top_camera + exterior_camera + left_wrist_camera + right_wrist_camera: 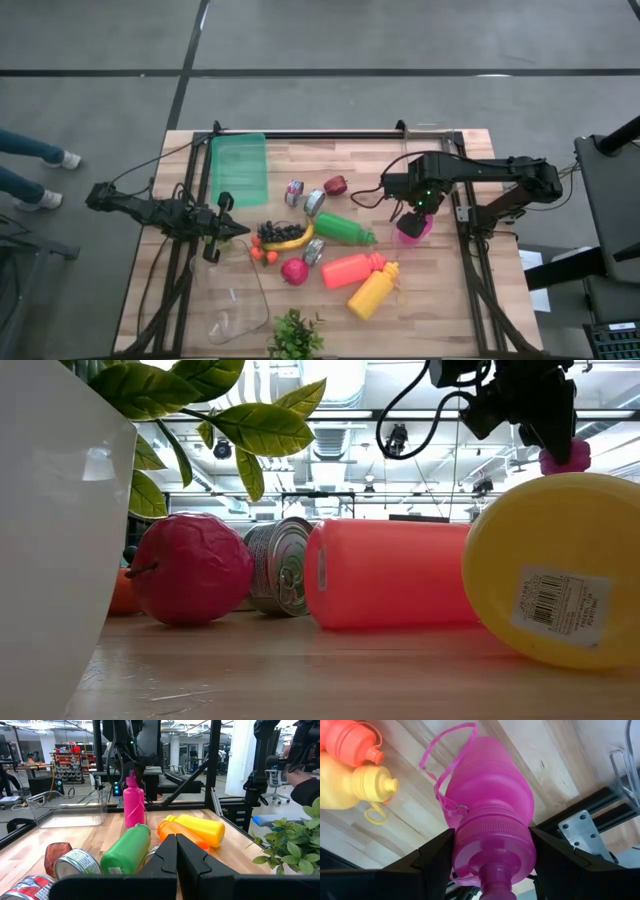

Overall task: Pick & Place Food Item
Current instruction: Put the pink tumbler bottle into the top right transparent bin

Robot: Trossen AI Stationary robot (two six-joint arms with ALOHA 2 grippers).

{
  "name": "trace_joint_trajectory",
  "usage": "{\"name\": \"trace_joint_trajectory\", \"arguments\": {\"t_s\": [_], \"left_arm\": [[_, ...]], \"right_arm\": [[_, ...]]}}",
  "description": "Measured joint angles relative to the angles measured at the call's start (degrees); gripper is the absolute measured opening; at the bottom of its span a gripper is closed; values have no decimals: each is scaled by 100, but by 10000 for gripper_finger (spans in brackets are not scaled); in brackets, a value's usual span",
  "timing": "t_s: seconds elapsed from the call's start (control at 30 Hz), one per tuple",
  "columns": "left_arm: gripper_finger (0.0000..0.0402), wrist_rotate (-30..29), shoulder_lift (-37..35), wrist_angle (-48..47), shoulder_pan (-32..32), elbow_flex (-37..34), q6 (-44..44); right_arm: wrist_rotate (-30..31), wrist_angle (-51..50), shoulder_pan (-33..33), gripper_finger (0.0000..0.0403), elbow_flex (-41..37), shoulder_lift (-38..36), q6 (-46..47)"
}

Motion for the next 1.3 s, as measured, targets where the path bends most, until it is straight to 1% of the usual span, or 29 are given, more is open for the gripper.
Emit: {"name": "trace_joint_trajectory", "arguments": {"t_s": [0.4, 0.53, 0.73, 0.87, 1.0, 1.2, 1.3], "left_arm": [[0, 1, 0, -1, 2, 1, 0], [0, 0, 0, -2, 0, 2, 0], [0, 1, 0, -1, 1, 1, 0], [0, 2, 0, -2, 0, 2, 0], [0, 2, 0, -1, 1, 1, 0], [0, 1, 0, -1, 2, 2, 0], [0, 2, 0, -1, 2, 1, 0]], "right_arm": [[34, 23, 0, 240, 0, -7, -24], [168, 39, 0, 261, 0, -7, -19], [168, 44, 0, 317, 0, -7, -20], [170, 47, 0, 345, 2, -7, -55], [217, 63, 2, 353, 121, -7, -145], [630, 102, 87, 354, 596, -123, -235], [733, 257, 207, 354, 720, -323, -233]]}}
